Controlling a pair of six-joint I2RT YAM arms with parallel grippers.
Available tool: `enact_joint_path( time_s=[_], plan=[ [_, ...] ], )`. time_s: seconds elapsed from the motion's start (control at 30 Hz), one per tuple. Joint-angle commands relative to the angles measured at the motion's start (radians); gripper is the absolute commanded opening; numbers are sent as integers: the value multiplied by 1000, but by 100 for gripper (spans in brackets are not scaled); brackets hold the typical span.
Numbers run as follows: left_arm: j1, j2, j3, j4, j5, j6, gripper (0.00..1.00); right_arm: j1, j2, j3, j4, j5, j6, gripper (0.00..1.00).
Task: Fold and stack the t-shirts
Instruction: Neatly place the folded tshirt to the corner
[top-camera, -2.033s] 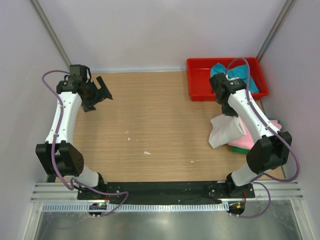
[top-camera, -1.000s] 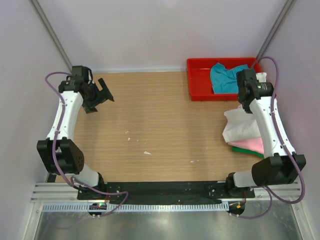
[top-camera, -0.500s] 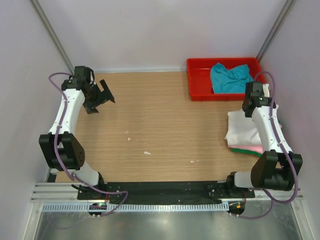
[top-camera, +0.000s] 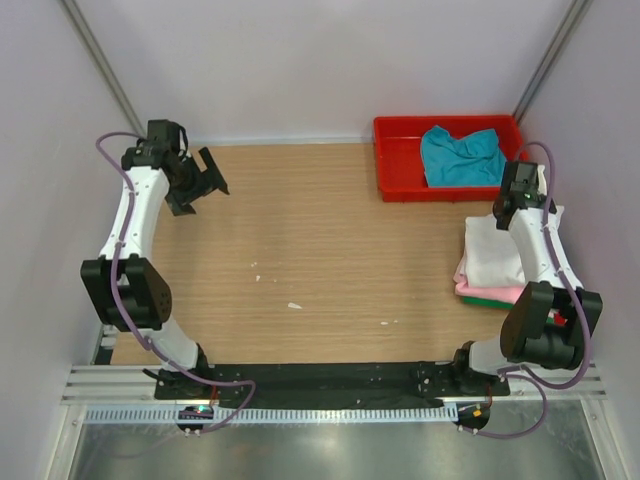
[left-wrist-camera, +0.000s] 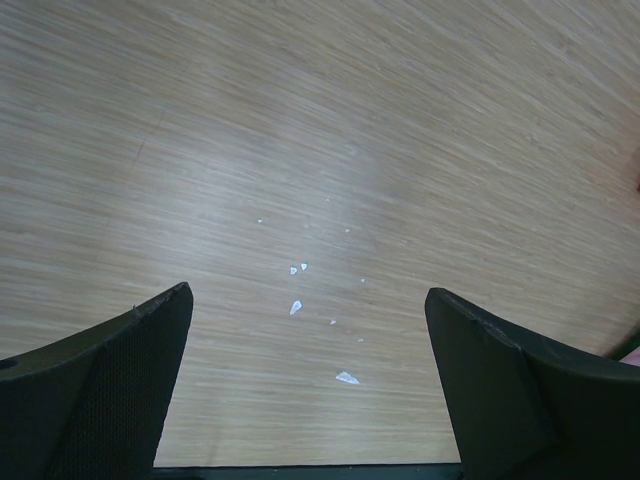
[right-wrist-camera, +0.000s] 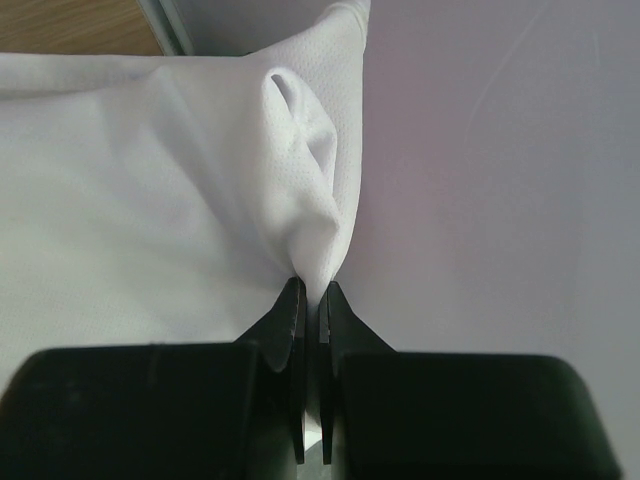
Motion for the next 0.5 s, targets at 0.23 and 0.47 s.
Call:
enact_joint_path(
  time_s=[0.23,0.47],
  plan=[
    [6,61,106,-44,-23,23,100,-94,-79,-89,70,30,-7,1],
    [6,124,166,-52,3,14,100,-94,-18,-60,90,18,-13,1]
  ],
)
